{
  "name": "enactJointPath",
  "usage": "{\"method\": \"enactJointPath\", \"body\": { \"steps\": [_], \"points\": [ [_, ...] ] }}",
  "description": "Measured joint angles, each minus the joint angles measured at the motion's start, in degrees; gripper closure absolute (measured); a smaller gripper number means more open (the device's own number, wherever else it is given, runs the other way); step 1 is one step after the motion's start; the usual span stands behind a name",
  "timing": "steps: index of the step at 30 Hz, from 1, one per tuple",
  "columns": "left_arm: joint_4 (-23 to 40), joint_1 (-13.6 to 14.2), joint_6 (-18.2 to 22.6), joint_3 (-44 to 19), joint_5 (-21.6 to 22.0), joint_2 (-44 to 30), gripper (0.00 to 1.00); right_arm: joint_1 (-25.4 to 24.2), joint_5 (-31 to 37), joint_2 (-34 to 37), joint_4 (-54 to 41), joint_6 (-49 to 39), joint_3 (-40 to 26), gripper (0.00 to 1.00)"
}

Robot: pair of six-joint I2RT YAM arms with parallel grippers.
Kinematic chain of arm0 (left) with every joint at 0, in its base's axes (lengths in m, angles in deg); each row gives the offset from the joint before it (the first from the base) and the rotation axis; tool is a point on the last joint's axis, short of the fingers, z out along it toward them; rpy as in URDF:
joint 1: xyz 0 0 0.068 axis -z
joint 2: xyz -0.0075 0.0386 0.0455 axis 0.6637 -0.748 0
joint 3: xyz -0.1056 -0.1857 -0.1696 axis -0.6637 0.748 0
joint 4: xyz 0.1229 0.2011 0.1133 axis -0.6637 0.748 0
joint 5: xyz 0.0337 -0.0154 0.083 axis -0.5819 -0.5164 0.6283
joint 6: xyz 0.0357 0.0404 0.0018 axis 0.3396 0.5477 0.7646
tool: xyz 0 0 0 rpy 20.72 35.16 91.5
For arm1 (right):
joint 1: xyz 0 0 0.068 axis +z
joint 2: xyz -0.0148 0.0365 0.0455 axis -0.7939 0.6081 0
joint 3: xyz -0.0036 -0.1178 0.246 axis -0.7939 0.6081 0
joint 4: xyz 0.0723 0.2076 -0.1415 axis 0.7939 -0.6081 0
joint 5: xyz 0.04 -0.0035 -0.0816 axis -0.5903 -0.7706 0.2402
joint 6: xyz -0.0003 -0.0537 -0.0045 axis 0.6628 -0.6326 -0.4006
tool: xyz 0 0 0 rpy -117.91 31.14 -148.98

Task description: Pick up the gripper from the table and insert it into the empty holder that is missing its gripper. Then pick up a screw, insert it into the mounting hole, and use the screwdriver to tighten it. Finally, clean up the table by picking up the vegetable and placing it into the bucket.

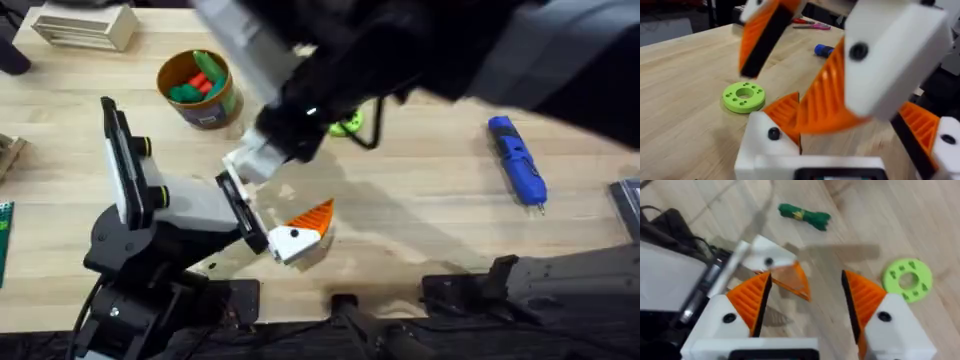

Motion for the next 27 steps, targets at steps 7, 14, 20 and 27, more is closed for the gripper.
{"method": "enactJointPath", "body": {
  "steps": [7, 14, 20, 27],
  "points": [
    [0.0, 0.0, 0.0, 0.0, 0.0, 0.0, 0.014, -11.6, -6.5, -6.1, -4.5, -0.1, 2.2, 0.161],
    [0.0, 0.0, 0.0, 0.0, 0.0, 0.0, 0.014, -19.8, -15.9, -16.5, -4.9, -1.0, 13.2, 0.16],
    [0.0, 0.0, 0.2, 0.0, 1.3, 0.0, 0.344, -24.4, -22.0, -29.9, -5.3, -1.8, 21.8, 0.159],
    [-0.1, 0.0, 0.4, 0.0, 1.5, 0.0, 0.987, -35.5, -24.4, -35.5, -7.0, 0.2, 28.0, 0.156]
  ]
}}
